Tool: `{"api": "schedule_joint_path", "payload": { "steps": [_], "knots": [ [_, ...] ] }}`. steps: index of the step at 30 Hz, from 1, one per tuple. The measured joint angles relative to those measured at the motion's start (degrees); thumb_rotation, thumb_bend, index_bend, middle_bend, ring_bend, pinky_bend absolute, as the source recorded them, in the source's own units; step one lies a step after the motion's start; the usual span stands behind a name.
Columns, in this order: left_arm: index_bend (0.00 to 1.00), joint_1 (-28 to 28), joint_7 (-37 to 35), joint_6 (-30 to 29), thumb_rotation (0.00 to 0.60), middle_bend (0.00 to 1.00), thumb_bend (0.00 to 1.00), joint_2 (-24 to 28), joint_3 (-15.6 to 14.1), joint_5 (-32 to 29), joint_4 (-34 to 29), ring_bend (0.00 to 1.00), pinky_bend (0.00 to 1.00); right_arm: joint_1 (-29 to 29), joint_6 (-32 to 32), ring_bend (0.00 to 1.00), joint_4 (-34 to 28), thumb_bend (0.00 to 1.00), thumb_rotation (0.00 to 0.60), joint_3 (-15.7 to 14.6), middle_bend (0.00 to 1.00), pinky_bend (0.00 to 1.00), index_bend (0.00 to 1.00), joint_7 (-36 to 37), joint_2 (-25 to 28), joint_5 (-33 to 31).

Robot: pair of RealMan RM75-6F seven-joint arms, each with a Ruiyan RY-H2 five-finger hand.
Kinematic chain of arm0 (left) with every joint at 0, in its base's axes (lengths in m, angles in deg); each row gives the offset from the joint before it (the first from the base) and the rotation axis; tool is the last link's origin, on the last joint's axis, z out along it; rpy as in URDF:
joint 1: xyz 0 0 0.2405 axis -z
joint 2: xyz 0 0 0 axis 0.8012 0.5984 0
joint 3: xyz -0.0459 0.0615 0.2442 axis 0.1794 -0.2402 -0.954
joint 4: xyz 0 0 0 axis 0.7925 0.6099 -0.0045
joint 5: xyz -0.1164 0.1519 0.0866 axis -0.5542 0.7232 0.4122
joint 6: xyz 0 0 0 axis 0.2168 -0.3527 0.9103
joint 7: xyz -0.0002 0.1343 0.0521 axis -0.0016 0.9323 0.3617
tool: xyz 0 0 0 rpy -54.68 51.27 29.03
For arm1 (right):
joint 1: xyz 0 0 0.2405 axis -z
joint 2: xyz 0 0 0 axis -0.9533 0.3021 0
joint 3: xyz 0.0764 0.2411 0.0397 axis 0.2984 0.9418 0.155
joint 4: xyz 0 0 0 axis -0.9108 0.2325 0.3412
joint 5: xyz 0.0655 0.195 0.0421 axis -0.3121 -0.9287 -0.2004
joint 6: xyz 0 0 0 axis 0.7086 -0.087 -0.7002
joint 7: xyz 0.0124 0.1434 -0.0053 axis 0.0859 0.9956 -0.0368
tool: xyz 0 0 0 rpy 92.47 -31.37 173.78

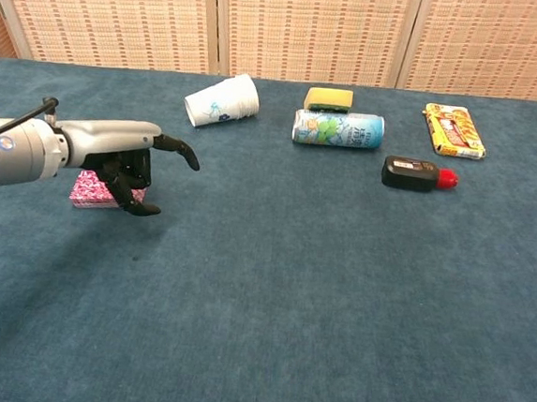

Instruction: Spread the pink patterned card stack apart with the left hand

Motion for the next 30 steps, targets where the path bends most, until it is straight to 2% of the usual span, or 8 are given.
{"api": "schedule_joint_path", "payload": {
  "steps": [9,23,30],
  "knots": [
    [0.23,-0.2,2.4,-1.1,0.600,0.99,0.30,-1.2,-0.4,-4.5,3.2,0.99,0.98,-0.1,0.4,0.00,-0.1,0.13,0.600,-0.3,0.03,0.09,0.06,-0.4,0.0,0.2],
    [0.19,-1.6,3.5,-1.6,0.600,0.99,0.30,0.1,-1.1,-8.4,2.9,0.99,0.98,-0.1,0.9,0.00,-0.3,0.13,0.600,-0.7,0.03,0.09,0.06,-0.2,0.2,0.4],
    [0.23,-1.9,5.0,-3.2,0.600,1.00,0.30,-0.7,-1.1,-10.4,3.7,1.00,0.99,-0.2,1.3,0.00,-0.4,0.13,0.600,-1.0,0.03,0.09,0.07,-0.3,0.4,0.6]
  ]
}}
